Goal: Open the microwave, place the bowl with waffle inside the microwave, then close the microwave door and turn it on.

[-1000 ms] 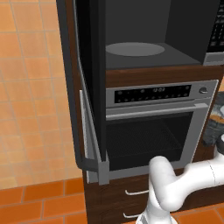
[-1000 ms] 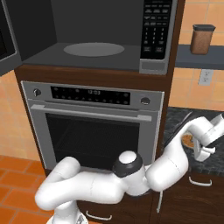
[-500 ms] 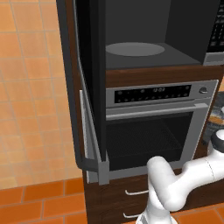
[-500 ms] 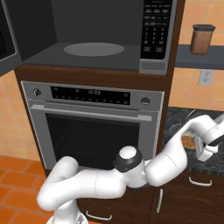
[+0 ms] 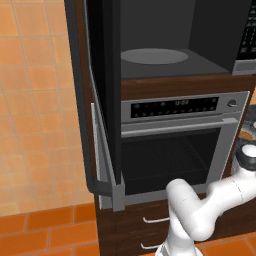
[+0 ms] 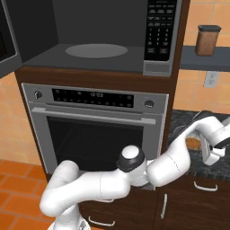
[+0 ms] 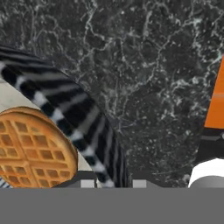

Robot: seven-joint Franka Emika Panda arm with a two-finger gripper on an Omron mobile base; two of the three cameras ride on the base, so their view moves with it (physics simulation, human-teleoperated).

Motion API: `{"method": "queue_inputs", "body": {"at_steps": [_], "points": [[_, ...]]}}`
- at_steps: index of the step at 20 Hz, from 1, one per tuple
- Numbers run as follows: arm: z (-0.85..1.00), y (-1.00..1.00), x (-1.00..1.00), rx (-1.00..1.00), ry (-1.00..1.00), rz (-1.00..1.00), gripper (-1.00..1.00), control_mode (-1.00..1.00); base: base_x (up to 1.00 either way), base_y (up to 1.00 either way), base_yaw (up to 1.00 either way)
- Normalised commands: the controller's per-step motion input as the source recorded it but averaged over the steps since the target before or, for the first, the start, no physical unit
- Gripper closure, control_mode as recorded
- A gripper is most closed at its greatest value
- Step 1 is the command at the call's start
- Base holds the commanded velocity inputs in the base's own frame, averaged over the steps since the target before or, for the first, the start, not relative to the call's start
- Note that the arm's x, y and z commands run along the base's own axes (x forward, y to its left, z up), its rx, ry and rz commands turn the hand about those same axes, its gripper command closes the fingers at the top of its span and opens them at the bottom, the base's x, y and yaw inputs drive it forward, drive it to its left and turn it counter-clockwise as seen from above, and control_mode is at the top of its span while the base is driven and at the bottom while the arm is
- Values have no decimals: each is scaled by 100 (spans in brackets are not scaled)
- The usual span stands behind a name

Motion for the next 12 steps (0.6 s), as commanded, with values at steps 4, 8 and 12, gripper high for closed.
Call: {"method": "queue_inputs", "body": {"at_steps": [4, 8, 12], "points": [[0, 0, 0, 0, 0, 0, 100, -100, 0, 0, 0], [0, 0, -25, 0, -5, 0, 100, -100, 0, 0, 0], [1, 2, -96, -7, -25, 0, 100, -100, 0, 0, 0]]}}
